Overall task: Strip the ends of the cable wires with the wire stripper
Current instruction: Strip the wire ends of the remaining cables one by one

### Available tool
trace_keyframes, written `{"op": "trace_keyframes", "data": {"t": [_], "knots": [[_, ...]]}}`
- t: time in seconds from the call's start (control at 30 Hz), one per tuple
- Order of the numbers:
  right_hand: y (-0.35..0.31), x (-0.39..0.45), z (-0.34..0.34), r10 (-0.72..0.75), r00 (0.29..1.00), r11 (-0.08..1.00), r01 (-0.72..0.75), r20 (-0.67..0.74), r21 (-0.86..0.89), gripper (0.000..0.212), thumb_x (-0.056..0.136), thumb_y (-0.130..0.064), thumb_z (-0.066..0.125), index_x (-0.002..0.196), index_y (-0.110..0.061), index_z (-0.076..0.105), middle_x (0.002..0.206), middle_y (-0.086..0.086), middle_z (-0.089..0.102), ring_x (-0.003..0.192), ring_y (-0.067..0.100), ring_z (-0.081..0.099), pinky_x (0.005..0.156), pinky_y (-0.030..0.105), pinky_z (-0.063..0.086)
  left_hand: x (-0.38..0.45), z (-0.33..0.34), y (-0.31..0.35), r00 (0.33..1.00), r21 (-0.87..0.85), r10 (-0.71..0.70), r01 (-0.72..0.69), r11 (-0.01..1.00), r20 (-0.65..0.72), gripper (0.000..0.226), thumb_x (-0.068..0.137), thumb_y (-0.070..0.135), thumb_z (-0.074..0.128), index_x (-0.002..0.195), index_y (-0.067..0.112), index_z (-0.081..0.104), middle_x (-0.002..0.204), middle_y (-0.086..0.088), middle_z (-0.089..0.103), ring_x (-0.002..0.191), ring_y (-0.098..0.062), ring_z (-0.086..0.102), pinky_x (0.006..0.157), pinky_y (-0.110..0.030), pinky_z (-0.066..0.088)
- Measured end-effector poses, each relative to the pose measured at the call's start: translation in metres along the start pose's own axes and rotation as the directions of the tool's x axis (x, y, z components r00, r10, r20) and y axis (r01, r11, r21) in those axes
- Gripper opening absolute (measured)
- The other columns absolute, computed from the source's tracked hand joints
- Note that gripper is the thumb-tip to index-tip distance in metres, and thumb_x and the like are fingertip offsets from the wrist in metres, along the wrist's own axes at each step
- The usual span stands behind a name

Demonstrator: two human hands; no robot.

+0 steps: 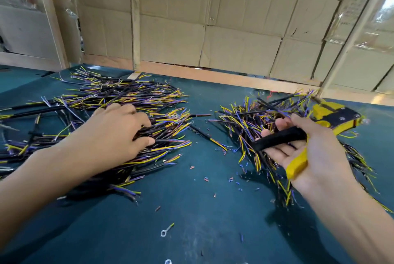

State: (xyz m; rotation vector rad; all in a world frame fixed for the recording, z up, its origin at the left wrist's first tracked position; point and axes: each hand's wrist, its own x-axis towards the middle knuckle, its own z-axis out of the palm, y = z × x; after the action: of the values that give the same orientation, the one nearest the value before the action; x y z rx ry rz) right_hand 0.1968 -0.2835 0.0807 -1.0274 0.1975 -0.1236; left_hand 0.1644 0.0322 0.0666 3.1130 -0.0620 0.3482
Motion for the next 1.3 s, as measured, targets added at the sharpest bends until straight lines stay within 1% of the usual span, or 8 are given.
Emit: {"op": "trace_keyframes", "data": {"t": [0.43, 0.67, 0.77, 0.9, 1.03, 1.13, 1.2, 1.3], "knots": [[0.003, -0.022, 0.011, -0.201, 0.970, 0.979, 0.204, 0.136, -0.004, 0.010, 0.097, -0.014, 0.060, 0.106, -0.010, 0.065, 0.070, 0.005, 0.066, 0.069, 0.037, 0.072, 0.069, 0.050, 0.063, -0.005, 0.004, 0.012, 0.984, -0.146, -0.012, -0.014, 0.989, -0.176, 0.013, 0.097, 0.045, 0.048, 0.099, 0.031, 0.047, 0.096, 0.012, 0.055, 0.102, -0.019, 0.050, 0.090, -0.041, 0.033], [0.021, -0.023, 0.012, -0.259, 0.934, 0.965, 0.263, 0.246, 0.014, 0.015, 0.094, 0.000, 0.060, 0.082, -0.009, 0.064, 0.071, 0.012, 0.062, 0.075, 0.039, 0.069, 0.084, 0.054, 0.061, -0.015, -0.016, 0.030, 0.833, -0.256, 0.153, -0.331, 0.908, -0.531, 0.012, 0.095, 0.023, 0.065, 0.099, 0.018, 0.055, 0.085, 0.014, 0.062, 0.084, -0.012, 0.051, 0.078, -0.030, 0.031], [0.026, -0.027, 0.015, -0.282, 0.888, 0.945, 0.322, 0.362, -0.054, 0.023, 0.087, 0.001, 0.069, 0.071, -0.014, 0.070, 0.075, 0.017, 0.067, 0.077, 0.038, 0.069, 0.082, 0.050, 0.061, -0.016, -0.016, 0.033, 0.832, -0.225, 0.212, -0.369, 0.902, -0.512, 0.009, 0.091, 0.022, 0.067, 0.094, 0.015, 0.062, 0.084, 0.007, 0.064, 0.084, -0.012, 0.047, 0.075, -0.027, 0.031], [0.035, -0.032, 0.014, -0.225, 0.864, 0.939, 0.315, 0.451, -0.136, 0.008, 0.088, 0.004, 0.064, 0.082, -0.001, 0.066, 0.078, 0.024, 0.067, 0.078, 0.043, 0.069, 0.073, 0.047, 0.061, -0.011, -0.012, 0.025, 0.873, -0.102, 0.279, -0.345, 0.933, -0.401, 0.009, 0.087, 0.010, 0.073, 0.090, 0.008, 0.065, 0.087, -0.006, 0.063, 0.084, -0.034, 0.057, 0.081, -0.042, 0.042], [0.041, -0.035, 0.015, -0.225, 0.876, 0.910, 0.345, 0.427, -0.230, 0.004, 0.087, 0.008, 0.066, 0.086, 0.003, 0.067, 0.078, 0.024, 0.067, 0.077, 0.044, 0.069, 0.073, 0.050, 0.061, -0.013, -0.009, 0.026, 0.852, -0.249, 0.198, -0.351, 0.903, -0.485, 0.007, 0.092, 0.017, 0.067, 0.099, 0.014, 0.066, 0.091, 0.006, 0.066, 0.089, -0.020, 0.062, 0.085, -0.032, 0.047], [0.042, -0.038, 0.016, -0.228, 0.870, 0.902, 0.357, 0.437, -0.241, 0.011, 0.081, -0.001, 0.073, 0.088, 0.003, 0.067, 0.081, 0.026, 0.066, 0.077, 0.040, 0.071, 0.071, 0.047, 0.061, -0.016, -0.008, 0.042, 0.881, -0.704, -0.046, -0.343, 0.622, -0.470, 0.012, 0.090, 0.017, 0.067, 0.102, 0.018, 0.069, 0.084, 0.010, 0.071, 0.069, -0.005, 0.063, 0.065, -0.011, 0.046], [0.042, -0.039, 0.017, -0.220, 0.865, 0.902, 0.356, 0.450, -0.244, 0.020, 0.075, -0.008, 0.080, 0.089, 0.002, 0.068, 0.086, 0.031, 0.066, 0.079, 0.040, 0.072, 0.070, 0.043, 0.060, -0.016, -0.007, 0.055, 0.957, -0.956, -0.115, -0.247, 0.155, -0.266, 0.018, 0.089, 0.015, 0.063, 0.105, 0.014, 0.069, 0.081, 0.002, 0.072, 0.057, -0.007, 0.055, 0.048, -0.015, 0.041], [0.043, -0.042, 0.019, -0.167, 0.845, 0.928, 0.309, 0.509, -0.209, 0.013, 0.077, -0.007, 0.080, 0.085, -0.004, 0.071, 0.090, 0.034, 0.067, 0.079, 0.040, 0.071, 0.070, 0.042, 0.059, -0.017, -0.005, 0.071, 0.999, -0.907, -0.025, -0.037, -0.420, -0.030, 0.028, 0.081, 0.006, 0.060, 0.108, 0.002, 0.069, 0.084, -0.009, 0.067, 0.064, -0.012, 0.054, 0.047, -0.020, 0.039]]}}
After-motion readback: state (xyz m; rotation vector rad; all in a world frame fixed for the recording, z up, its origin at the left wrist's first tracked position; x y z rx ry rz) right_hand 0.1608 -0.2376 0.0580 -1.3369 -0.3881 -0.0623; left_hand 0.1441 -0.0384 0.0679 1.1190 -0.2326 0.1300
